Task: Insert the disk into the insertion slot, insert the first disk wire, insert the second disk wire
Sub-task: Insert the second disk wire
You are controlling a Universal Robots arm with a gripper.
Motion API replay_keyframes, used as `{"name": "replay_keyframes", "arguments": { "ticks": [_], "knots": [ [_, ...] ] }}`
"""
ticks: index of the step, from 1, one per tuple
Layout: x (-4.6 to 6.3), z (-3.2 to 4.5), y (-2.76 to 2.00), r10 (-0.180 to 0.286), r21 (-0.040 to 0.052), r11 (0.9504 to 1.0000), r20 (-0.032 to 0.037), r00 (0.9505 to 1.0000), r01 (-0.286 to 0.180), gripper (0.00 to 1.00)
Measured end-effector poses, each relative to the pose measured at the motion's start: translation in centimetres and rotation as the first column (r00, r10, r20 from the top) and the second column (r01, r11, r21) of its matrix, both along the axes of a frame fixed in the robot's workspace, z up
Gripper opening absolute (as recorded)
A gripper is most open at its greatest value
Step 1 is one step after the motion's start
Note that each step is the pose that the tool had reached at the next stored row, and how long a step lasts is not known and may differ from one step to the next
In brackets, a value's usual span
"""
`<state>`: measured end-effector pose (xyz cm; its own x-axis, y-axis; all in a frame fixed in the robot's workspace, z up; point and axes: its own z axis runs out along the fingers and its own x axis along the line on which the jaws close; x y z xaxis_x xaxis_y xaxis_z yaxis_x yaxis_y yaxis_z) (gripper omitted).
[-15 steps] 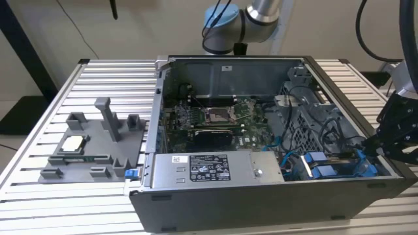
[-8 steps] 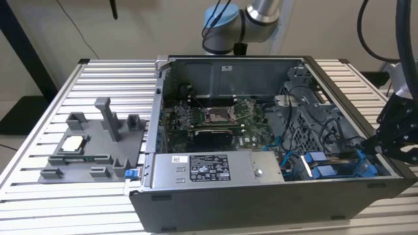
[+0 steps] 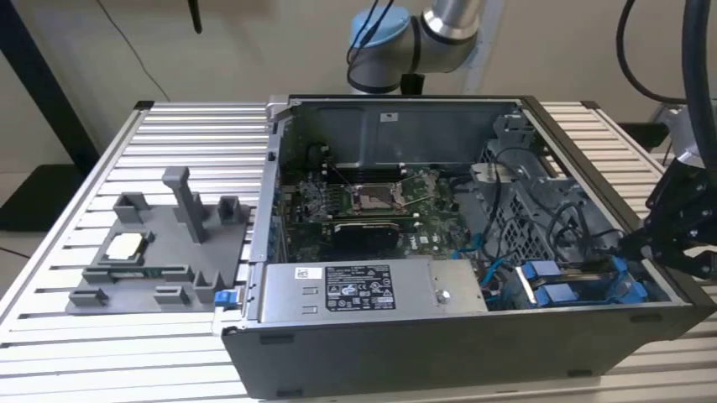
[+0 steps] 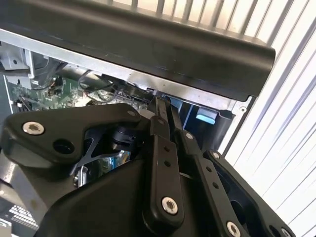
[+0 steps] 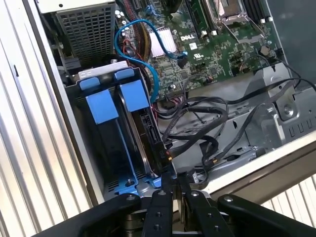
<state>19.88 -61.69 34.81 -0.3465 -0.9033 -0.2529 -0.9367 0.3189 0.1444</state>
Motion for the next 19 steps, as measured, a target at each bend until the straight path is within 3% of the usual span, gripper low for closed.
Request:
{"name": "replay_keyframes", "arguments": {
  "ticks": [4, 9, 19],
  "knots": [
    [-0.5, 0.87, 0.01, 0.000, 0.0003, 1.0000, -0.0002, 1.0000, 0.000, 0.16],
    [-2.0, 1.29, 0.25, 0.000, 0.0002, 1.0000, -0.0002, 1.0000, 0.000, 0.16],
    [-3.1, 2.29, 2.16, 0.000, 0.0037, 1.0000, -0.0002, 1.0000, 0.000, 0.16]
  ]
}}
